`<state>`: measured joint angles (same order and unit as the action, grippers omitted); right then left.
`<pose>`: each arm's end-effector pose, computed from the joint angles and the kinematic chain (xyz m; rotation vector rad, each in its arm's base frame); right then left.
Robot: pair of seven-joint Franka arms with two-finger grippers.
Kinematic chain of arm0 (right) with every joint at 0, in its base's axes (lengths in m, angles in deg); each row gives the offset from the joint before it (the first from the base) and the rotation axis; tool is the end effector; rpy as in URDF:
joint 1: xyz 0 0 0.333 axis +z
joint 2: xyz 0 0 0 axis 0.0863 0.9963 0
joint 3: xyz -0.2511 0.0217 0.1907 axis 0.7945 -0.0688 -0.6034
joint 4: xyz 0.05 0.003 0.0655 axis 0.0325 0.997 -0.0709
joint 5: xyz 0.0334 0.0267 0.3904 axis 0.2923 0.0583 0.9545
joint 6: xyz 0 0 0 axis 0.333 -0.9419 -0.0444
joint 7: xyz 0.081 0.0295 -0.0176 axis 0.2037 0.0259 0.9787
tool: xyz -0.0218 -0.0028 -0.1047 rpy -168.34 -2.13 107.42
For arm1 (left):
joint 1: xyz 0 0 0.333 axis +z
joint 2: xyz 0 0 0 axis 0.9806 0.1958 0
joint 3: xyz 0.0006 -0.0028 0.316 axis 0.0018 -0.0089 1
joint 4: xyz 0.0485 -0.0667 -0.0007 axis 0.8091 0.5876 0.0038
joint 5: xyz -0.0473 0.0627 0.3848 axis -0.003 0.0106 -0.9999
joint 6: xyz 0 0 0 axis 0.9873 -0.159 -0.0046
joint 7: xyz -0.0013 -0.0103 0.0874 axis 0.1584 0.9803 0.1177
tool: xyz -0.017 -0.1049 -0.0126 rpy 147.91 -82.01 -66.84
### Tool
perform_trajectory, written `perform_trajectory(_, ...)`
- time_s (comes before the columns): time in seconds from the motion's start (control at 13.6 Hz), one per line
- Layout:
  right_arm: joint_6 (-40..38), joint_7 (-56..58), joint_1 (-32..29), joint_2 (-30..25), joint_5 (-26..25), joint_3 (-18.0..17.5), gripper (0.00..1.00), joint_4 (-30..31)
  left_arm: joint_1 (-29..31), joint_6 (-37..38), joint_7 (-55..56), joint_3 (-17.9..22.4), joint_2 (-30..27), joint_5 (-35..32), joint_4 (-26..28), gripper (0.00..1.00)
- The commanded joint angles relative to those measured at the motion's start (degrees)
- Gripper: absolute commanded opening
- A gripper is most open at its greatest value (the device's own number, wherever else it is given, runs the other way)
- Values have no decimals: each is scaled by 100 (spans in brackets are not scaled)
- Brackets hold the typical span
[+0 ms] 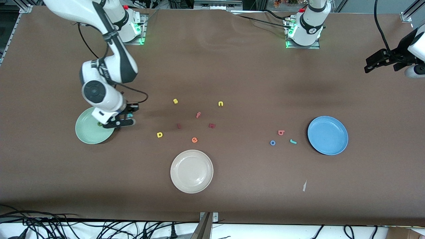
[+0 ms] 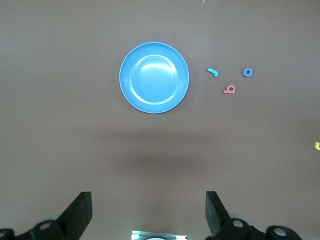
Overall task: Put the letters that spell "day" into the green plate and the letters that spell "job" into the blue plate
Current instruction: 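Carry the y onto the green plate and open the right gripper, then grasp the yellow a with the right gripper while the left gripper grasps pink letter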
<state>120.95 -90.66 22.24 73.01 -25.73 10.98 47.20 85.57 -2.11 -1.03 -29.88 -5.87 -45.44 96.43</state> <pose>0.5646 0.1128 0.2570 3.0147 0.2932 -0.2576 0.5160 0.0136 0.6149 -3.1210 -0.1280 0.1444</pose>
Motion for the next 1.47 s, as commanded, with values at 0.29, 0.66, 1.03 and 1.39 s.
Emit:
perform_trajectory(0.29, -24, 1558, -594, 869, -125, 775, 41, -785, 43, 5, -68, 17, 52, 144, -65, 100)
perform_trajectory(0.66, -76, 1340, -481, 774, 15, 608, 100, -813, 52, -249, -77, 17, 174, 135, -92, 100)
perform_trajectory(1.03, -76, 401, -463, 686, 517, 64, 100, -945, -114, -616, -69, -79, 429, 153, 13, 100)
perform_trajectory(1.39, -374, -1331, -113, 738, 490, -509, 100, -1383, -317, -2128, -42, -194, 710, 144, 900, 100)
